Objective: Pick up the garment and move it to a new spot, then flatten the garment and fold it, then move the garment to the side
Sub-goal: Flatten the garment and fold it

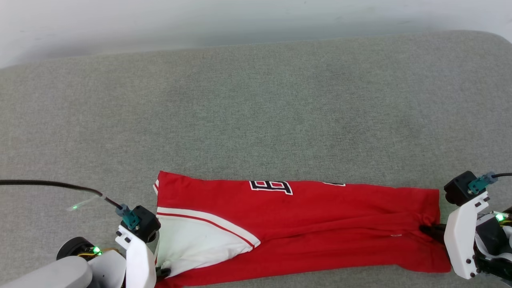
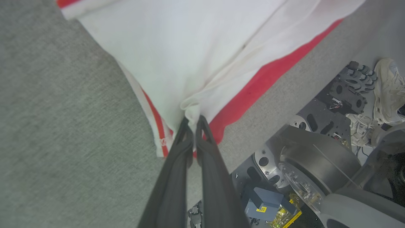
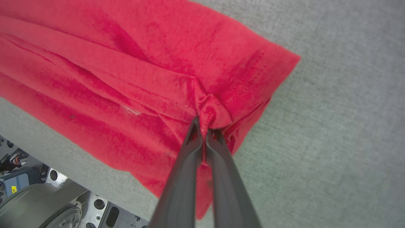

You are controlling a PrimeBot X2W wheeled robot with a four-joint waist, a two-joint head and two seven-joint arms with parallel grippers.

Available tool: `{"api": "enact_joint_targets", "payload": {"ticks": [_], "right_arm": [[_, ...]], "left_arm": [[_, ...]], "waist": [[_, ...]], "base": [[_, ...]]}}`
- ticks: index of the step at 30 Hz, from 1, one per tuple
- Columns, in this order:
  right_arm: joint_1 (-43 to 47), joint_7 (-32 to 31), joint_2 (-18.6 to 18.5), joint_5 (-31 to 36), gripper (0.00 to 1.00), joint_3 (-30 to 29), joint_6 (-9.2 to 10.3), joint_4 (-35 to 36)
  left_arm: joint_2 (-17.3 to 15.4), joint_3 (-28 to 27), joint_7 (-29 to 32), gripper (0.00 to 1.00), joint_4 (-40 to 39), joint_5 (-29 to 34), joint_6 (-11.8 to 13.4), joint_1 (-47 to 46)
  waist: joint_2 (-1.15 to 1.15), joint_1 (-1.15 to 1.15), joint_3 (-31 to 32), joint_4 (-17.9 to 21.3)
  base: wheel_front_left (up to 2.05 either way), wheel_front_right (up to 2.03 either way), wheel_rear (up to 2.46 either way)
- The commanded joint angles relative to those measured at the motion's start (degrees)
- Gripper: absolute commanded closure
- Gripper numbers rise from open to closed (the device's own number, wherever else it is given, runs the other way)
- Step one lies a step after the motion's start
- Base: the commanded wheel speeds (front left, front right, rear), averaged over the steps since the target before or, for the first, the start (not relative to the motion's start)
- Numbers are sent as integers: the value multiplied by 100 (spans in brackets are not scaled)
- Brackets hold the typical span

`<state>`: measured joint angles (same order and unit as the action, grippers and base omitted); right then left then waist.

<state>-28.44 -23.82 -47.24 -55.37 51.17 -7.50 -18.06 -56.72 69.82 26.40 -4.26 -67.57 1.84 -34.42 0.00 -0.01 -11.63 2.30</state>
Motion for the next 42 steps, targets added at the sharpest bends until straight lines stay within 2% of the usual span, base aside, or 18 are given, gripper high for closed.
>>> {"api": "enact_joint_targets", "payload": {"ticks": [1,2,3,4,10,15,16,17,18,26,31,37,39,42], "right_arm": [[109,49,83,12,100,42,3,-116],[122,64,110,-3,94,55,3,-155],[122,94,108,-6,81,53,3,-182],[99,162,85,24,0,26,3,-175],[70,626,-180,-38,0,-282,2,214],[136,1031,-352,-203,0,-851,3,424],[224,1223,-361,-355,0,-1260,2,335],[263,1270,-358,-403,0,-1381,2,279],[263,1270,-358,-403,0,-1381,2,279],[755,1301,-42,-933,0,-2074,2,-320],[1009,1177,243,-1281,0,-2246,2,-594],[1229,980,588,-1602,0,-2211,2,-751],[1286,874,676,-1660,0,-2140,2,-790],[1384,636,852,-1778,0,-1958,2,-821]], "left_arm": [[80,7,-88,100,128,6,6,98],[106,0,-143,76,178,-8,16,130],[135,-28,-242,0,221,46,34,125],[162,-63,-328,0,241,36,38,128],[-3,-306,-950,0,44,165,267,215],[-242,-494,-1655,0,-149,567,680,298],[-165,-666,-2167,0,-179,703,1030,387],[-117,-733,-2361,0,-167,742,1155,396],[-117,-733,-2361,0,-167,742,1155,396],[341,-1151,-3797,0,155,1195,2119,620],[632,-1576,-4129,0,276,1413,2560,866],[1152,-2556,-4163,0,131,2165,2923,1397],[1359,-2886,-4159,0,91,2479,2943,1604],[1697,-3367,-4158,0,87,2930,2841,1934]], "waist": [[0,1,-7,2],[0,1,3,1],[0,1,23,-3],[0,1,51,-12],[0,1,274,5],[0,1,327,64],[0,1,300,51],[0,1,284,42],[0,1,284,42],[0,1,169,-29],[0,1,112,-89],[0,1,37,-184],[0,1,11,-217],[0,1,-22,-258]], "base": [[0,0,0],[0,0,0],[0,0,0],[0,0,0],[0,0,0],[0,0,0],[0,0,0],[0,0,0],[0,0,0],[0,0,0],[0,0,0],[0,0,0],[0,0,0],[0,0,0]]}}
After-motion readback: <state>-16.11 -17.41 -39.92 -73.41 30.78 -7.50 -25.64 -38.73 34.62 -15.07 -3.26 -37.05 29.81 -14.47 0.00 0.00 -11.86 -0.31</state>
